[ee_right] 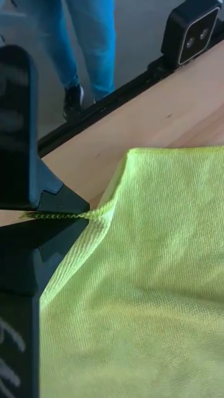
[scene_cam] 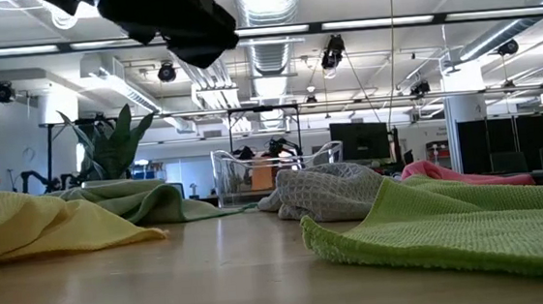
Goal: Fold microfiber towels
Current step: Fold the green microfiber cloth
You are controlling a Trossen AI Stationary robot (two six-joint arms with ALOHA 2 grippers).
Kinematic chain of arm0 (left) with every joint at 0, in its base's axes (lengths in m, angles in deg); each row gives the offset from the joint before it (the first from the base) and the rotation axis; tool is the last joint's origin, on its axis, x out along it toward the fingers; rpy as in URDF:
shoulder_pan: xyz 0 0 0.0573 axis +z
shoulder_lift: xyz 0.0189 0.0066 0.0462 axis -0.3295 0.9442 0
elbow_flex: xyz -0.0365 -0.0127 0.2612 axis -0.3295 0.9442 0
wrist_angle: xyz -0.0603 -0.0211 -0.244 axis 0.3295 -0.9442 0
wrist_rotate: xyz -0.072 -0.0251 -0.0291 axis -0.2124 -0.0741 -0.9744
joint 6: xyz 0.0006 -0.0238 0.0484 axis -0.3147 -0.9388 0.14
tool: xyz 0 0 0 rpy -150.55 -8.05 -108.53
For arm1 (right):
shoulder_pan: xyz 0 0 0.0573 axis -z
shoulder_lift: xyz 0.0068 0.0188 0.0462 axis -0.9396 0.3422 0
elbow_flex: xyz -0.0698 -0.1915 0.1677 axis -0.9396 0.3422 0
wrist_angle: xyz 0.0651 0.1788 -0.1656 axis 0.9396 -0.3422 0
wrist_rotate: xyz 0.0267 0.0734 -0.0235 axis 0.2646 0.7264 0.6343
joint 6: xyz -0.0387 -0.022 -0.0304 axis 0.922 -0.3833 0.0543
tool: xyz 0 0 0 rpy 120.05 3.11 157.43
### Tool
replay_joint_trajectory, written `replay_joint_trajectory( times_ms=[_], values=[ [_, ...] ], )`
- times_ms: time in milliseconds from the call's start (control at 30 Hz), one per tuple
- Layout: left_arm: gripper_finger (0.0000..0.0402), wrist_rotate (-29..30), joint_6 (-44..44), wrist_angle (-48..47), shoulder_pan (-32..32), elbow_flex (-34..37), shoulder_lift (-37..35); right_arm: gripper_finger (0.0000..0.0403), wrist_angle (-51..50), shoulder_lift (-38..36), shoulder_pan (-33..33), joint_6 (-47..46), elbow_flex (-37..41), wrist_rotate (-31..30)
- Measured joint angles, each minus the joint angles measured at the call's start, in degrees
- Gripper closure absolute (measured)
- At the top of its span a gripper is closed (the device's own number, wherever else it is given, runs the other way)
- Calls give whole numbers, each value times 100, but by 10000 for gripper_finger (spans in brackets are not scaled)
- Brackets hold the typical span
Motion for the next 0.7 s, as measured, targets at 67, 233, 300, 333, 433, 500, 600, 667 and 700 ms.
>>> replay_joint_trajectory(
  times_ms=[67,233,300,333,433,500,600,667,700],
  values=[
    [294,92,0,-397,0,-197,91,394,-15,0,0,78,0,1],
    [294,114,14,-463,-154,-563,412,394,-28,2,2,134,0,-4],
    [294,113,43,-403,-261,-685,627,394,-22,2,2,130,0,-4],
    [294,115,45,-401,-310,-734,755,394,-20,2,2,130,0,-4],
    [294,125,50,-77,-422,-829,1141,394,-14,2,2,109,1,-4],
    [294,127,49,127,-466,-878,1390,394,-9,2,2,71,2,-4],
    [294,131,48,146,-538,-1007,1686,394,-9,4,2,73,2,-5],
    [294,131,50,200,-580,-1114,1862,394,-12,7,2,110,2,-6],
    [294,130,49,177,-601,-1141,1930,394,-13,7,2,118,2,-4]
  ],
)
